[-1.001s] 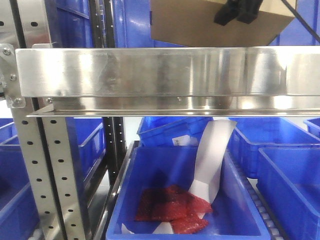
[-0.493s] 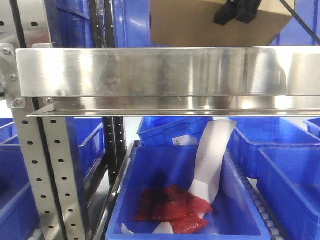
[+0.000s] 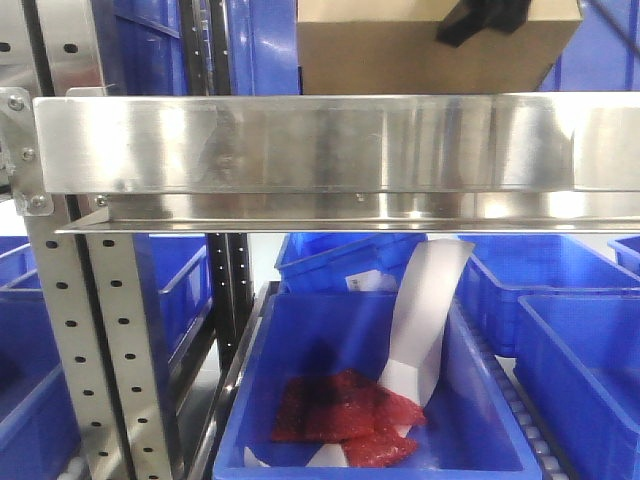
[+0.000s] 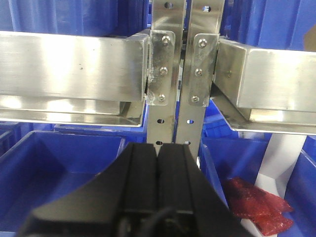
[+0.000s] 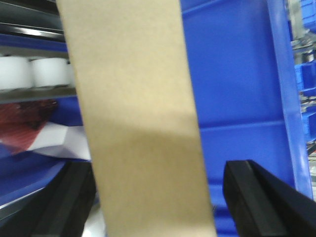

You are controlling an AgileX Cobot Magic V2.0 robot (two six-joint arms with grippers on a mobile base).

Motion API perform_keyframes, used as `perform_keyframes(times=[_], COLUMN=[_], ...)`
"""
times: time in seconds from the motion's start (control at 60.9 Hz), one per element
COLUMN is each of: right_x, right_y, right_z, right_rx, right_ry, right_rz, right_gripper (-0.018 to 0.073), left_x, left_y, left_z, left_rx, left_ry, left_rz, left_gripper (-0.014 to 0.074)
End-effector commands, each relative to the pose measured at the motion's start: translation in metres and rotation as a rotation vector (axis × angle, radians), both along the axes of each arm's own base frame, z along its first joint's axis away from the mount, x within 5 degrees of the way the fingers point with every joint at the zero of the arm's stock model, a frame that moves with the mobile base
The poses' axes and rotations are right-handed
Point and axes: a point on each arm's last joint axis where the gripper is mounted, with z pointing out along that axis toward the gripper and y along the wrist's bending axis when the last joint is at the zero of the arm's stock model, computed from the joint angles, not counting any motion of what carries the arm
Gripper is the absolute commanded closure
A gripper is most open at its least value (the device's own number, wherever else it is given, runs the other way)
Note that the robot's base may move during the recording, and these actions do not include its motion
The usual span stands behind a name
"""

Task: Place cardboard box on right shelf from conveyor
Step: 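Lower the box onto the upper shelf and open the right gripper, then withdraw the right gripper from the box on the shelf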

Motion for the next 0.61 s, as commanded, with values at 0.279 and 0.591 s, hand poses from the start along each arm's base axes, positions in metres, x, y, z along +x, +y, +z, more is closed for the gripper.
perform_keyframes(times=[0.279,0.591], right_x=[-0.045,-0.049], right_y=[-0.012,-0.016], right_z=[0.070,0.075], right_rx=[0.214,0.706], right_ry=[-0.112,0.076], right_rz=[-0.011,-0.149], right_gripper=[0.0062,0.0493], left_x=[0.000,0.000], left_y=[0.001,0.001], left_z=[0.006,0.006], left_rx=[-0.014,-0.014], left_ry=[-0.083,-0.083], left_rz=[0.005,0.005], left_gripper=[0.0713,0.0713])
